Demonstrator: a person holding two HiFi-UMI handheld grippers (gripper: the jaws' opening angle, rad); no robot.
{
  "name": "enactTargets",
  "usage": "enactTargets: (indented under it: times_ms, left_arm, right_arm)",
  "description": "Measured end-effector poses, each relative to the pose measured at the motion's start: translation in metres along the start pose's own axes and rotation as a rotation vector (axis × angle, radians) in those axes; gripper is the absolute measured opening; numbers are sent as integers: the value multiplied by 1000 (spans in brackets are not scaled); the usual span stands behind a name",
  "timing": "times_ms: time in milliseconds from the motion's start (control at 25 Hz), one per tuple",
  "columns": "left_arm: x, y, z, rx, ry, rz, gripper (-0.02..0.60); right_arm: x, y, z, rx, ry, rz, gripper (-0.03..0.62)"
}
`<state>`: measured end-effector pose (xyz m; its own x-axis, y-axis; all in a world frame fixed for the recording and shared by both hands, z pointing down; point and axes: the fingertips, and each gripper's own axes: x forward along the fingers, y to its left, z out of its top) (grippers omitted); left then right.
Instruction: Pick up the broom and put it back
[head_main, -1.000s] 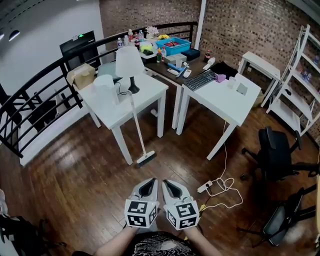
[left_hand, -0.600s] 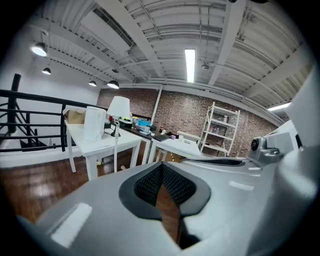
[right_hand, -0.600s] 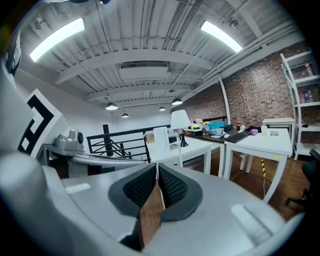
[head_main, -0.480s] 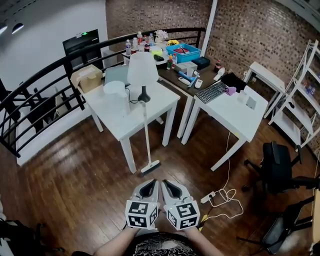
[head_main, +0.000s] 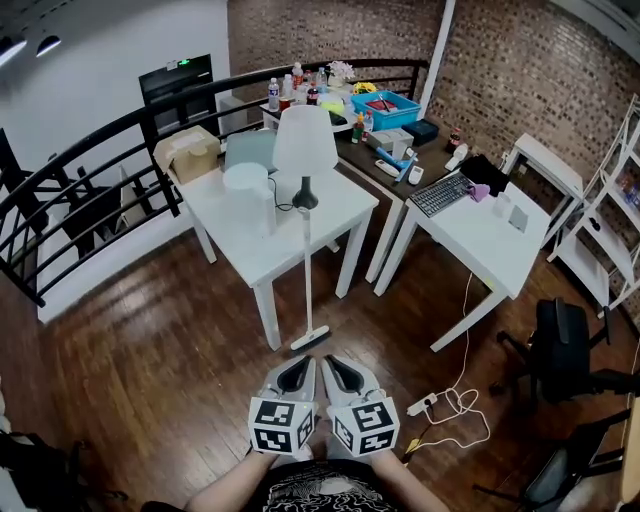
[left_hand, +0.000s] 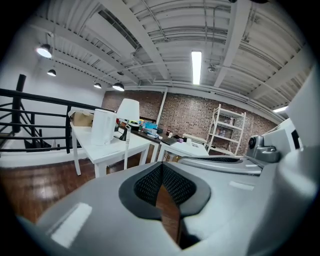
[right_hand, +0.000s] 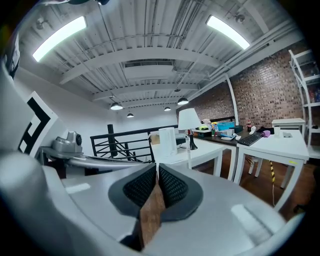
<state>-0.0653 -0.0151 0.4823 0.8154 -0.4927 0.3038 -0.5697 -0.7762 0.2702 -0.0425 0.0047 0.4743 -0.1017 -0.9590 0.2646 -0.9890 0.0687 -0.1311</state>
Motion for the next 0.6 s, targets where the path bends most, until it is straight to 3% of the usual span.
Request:
enactTargets:
  times_ms: [360,600]
  left_arm:
    - [33,25,12,11,-6,50,3]
    - [77,50,36,1,-26,109,4]
  right_arm:
    - [44,-29,8,7,-19,36,11]
    - [94,-52,26,-13,-23,114,11]
